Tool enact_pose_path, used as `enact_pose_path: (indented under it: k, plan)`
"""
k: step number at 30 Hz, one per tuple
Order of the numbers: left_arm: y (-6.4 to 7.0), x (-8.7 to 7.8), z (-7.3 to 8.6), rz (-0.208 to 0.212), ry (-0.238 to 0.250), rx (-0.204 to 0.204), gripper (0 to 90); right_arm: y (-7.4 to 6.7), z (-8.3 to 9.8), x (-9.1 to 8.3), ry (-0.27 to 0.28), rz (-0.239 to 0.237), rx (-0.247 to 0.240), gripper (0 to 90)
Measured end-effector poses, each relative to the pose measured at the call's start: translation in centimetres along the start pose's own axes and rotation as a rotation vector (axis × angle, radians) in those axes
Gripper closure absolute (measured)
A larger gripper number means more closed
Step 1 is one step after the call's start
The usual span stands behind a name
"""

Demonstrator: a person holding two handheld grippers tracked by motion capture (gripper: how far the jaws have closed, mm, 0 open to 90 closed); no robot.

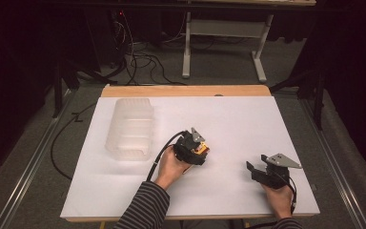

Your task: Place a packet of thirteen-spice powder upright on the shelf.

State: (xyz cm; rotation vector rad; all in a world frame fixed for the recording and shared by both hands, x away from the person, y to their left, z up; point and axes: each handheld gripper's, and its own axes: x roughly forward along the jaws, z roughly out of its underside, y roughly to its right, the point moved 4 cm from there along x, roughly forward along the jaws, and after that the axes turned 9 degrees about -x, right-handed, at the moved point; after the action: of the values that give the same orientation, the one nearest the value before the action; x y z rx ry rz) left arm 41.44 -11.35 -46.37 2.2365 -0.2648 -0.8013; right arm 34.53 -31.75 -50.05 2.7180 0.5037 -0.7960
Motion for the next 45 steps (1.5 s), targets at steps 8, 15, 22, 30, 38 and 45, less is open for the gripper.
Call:
enact_pose_path:
  k: [8, 15, 22, 30, 38, 45]
  plan:
    - [0.6, -1.6, -1.4, 0.043, 0.052, -0.025, 32.8, 0.0, 0.0, 0.0, 0.006, -0.003, -0.001, 32.7]
    - [0.7, -2.3, -2.1, 0.052, 0.066, -0.033, 32.8, 0.0, 0.0, 0.0, 0.006, -0.002, 0.002, 32.6]
    - [0.7, -3.2, -3.1, 0.066, 0.086, -0.05, 32.8, 0.0, 0.0, 0.0, 0.004, -0.001, 0.001, 32.6]
    - [0.4, -3.7, -4.1, 0.063, 0.112, -0.055, 32.8, 0.0, 0.0, 0.0, 0.003, -0.001, -0.001, 32.6]
    - [0.4, -4.3, -5.4, 0.07, 0.145, -0.091, 32.8, 0.1, 0.0, 0.0, 0.008, -0.003, -0.002, 32.6]
    - [0.1, -4.6, -6.6, 0.081, 0.172, -0.112, 32.8, 0.0, 0.0, -0.1, 0.011, -0.004, 0.008, 32.6]
